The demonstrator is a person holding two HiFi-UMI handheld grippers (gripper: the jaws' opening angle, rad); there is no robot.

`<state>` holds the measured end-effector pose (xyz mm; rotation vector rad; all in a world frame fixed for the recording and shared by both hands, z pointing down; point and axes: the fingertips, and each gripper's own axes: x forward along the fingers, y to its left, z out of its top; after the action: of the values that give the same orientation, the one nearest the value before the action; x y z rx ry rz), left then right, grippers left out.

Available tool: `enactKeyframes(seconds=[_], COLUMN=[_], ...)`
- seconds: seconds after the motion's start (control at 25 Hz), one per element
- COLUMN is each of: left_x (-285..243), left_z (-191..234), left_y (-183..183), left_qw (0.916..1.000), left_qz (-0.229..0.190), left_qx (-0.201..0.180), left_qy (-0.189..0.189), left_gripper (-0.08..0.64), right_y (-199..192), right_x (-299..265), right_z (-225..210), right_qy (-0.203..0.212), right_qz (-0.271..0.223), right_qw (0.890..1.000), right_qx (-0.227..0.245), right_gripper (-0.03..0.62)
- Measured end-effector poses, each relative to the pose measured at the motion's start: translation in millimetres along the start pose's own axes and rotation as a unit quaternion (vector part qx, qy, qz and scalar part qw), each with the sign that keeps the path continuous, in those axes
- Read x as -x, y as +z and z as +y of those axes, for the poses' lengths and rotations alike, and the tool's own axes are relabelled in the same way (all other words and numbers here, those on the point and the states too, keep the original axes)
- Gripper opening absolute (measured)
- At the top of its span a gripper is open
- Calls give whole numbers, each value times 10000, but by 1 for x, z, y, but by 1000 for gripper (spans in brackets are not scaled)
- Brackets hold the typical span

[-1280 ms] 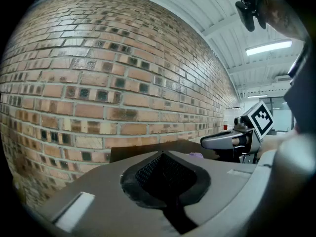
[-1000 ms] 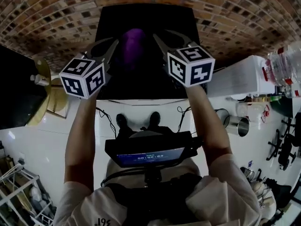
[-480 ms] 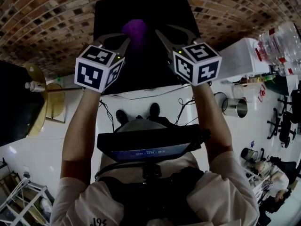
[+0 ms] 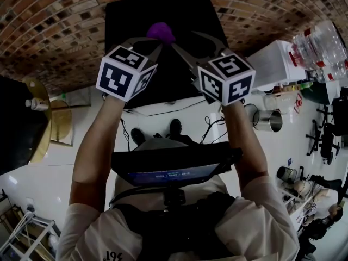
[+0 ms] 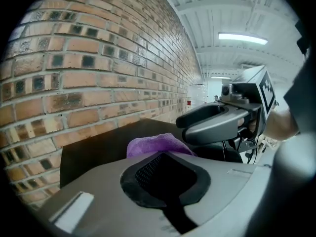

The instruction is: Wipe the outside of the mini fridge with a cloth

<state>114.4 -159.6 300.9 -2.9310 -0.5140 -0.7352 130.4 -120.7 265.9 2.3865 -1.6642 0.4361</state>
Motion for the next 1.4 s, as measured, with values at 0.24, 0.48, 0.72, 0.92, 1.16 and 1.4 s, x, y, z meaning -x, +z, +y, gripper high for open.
enactKeyframes(seconds=[0.24, 0.48, 0.72, 0.92, 1.16, 1.4], left_x=[34, 89, 83, 72, 56, 48], left_z=[4, 37, 33, 40, 41, 35], left_y=[16, 29, 25, 20, 13, 11], left_qw=[9914, 9622, 9656, 9714, 9828, 9875], left_qz=[-1077, -2354, -2363, -2072, -1612, -1406], left_qx=[725, 1321, 1036, 1075, 732, 621], left_qy=[-140, 371, 319, 445, 517, 359], left_gripper=[3, 5, 109, 106, 88, 0], right_y=[2, -12, -27, -29, -33, -32], right_x=[-3, -30, -45, -49, -53, -55], right_z=[19, 45, 39, 33, 30, 30], right_qy=[48, 204, 135, -30, -87, -88], right_qz=[84, 451, 922, 1090, 1312, 1356], right_qw=[9997, 9973, 9946, 9925, 9884, 9872], right_qx=[232, 548, 460, 555, 765, 832], right_gripper=[273, 353, 314, 228, 189, 169])
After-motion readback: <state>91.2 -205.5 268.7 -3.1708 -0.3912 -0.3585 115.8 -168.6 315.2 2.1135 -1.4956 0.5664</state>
